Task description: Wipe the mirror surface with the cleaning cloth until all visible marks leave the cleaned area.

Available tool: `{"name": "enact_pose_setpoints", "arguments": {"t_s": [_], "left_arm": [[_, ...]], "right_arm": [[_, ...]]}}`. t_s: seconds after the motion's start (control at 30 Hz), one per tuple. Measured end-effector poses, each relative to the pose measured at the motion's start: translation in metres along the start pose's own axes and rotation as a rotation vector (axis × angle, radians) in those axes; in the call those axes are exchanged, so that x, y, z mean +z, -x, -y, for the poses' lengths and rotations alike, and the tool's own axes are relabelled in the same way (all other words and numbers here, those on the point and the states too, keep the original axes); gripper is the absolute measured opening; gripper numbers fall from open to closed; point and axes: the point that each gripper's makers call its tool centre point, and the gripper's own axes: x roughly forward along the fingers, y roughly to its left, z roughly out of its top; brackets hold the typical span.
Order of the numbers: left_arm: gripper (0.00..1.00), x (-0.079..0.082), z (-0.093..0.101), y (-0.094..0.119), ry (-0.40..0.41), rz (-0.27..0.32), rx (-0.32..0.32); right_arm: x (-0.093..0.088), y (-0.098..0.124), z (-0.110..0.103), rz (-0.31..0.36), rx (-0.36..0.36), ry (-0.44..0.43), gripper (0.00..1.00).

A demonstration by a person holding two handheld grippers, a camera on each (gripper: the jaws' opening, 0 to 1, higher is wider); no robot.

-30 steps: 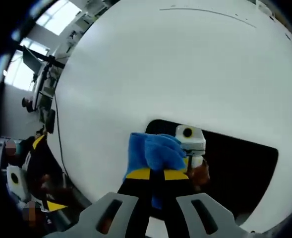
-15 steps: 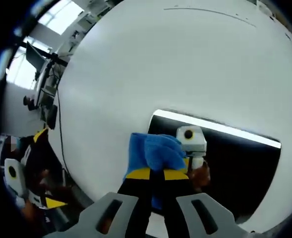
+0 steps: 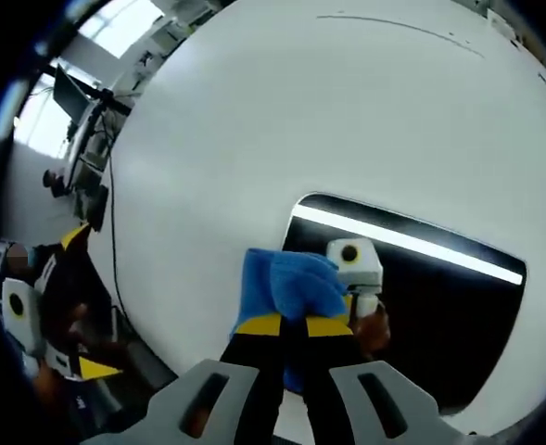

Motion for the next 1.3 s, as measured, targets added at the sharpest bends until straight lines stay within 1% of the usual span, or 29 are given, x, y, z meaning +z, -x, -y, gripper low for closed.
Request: {"name": "enact_pose_setpoints", "arguments": {"t_s": [0.03,0.17,0.4,0.53,0.67,0.83,0.97,1.17,1.3], "left_arm": [[1.00,0.000,0.000,-0.001,0.000,0.001,0.000],[1.00,0.002,0.000,-0.002,-0.001,0.001,-0.003],[1.00,0.002,0.001,-0.003,0.000,0.001,-0.005],[1.00,0.001,0.003,-0.003,0.004,-0.004,-0.007],[1.00,0.001,0.004,-0.002,-0.002,-0.006,-0.005],[1.00,0.001,0.004,-0.003,0.009,-0.005,0.004],[1.00,0.002,0.006,-0.006,0.013,-0.007,0.007],[1.00,0.004,0.011,-0.011,0.005,-0.009,0.000],[1.00,0.006,0.014,-0.014,0.003,-0.010,-0.005]], "right_arm": [[0.002,-0.001,0.001,0.010,-0.003,0.004,0.01],[0.005,-0.004,0.004,0.010,0.003,-0.002,0.01],[0.005,-0.003,0.004,0.009,0.008,0.000,0.01],[0.006,-0.005,0.007,0.018,0.025,-0.016,0.01],[0.006,-0.006,0.007,0.019,0.030,-0.012,0.01],[0.005,-0.005,0.010,0.013,0.033,-0.008,0.01],[0.003,-0.003,0.016,0.022,0.029,0.001,0.01],[-0.003,0.003,0.021,0.032,0.033,-0.005,0.01],[-0.001,0.002,0.027,0.033,0.040,-0.015,0.01]]}}
